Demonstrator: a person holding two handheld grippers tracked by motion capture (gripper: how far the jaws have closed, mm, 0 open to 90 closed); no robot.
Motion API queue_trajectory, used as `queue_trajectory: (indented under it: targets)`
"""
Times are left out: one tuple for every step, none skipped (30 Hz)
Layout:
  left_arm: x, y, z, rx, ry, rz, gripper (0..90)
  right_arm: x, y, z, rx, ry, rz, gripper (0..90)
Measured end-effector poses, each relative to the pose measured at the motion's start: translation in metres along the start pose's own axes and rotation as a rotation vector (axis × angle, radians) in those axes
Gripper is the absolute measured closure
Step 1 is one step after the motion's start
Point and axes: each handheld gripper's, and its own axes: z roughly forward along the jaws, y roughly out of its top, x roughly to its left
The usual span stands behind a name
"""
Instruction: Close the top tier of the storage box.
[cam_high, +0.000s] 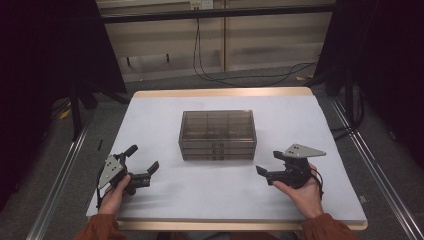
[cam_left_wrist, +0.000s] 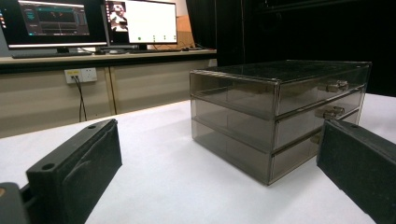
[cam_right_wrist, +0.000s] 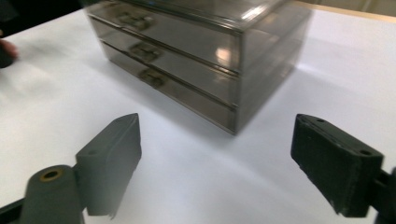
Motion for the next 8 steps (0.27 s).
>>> queue_trajectory:
  targets:
    - [0.0,0.0,0.0,0.0,-0.001,-0.001,0.0,-0.002,-0.001,-0.001,0.003,-0.007,0.007,14.7]
    - [0.0,0.0,0.0,-0.001,-0.001,-0.001,0.0,-0.004,-0.003,-0.002,0.003,-0.013,0.01,14.2]
    - [0.0,0.0,0.0,0.0,-0.001,-0.001,0.0,-0.006,-0.005,-0.004,0.011,-0.022,0.012,13.8]
    - [0.0,0.0,0.0,0.0,-0.001,-0.002,0.0,-0.007,-0.007,-0.005,0.014,-0.033,0.012,13.4]
    - [0.0,0.0,0.0,0.0,-0.001,-0.001,0.0,-0.01,-0.008,-0.006,0.017,-0.04,0.015,12.8]
    - [0.0,0.0,0.0,0.0,-0.001,-0.001,0.0,-0.011,-0.011,-0.007,0.018,-0.049,0.021,11.7]
    - [0.0,0.0,0.0,0.0,-0.001,-0.001,0.0,-0.016,-0.016,-0.006,0.026,-0.074,0.027,9.8]
    - [0.0,0.0,0.0,0.001,-0.002,0.002,0.0,-0.018,-0.018,-0.005,0.038,-0.091,0.024,9.8]
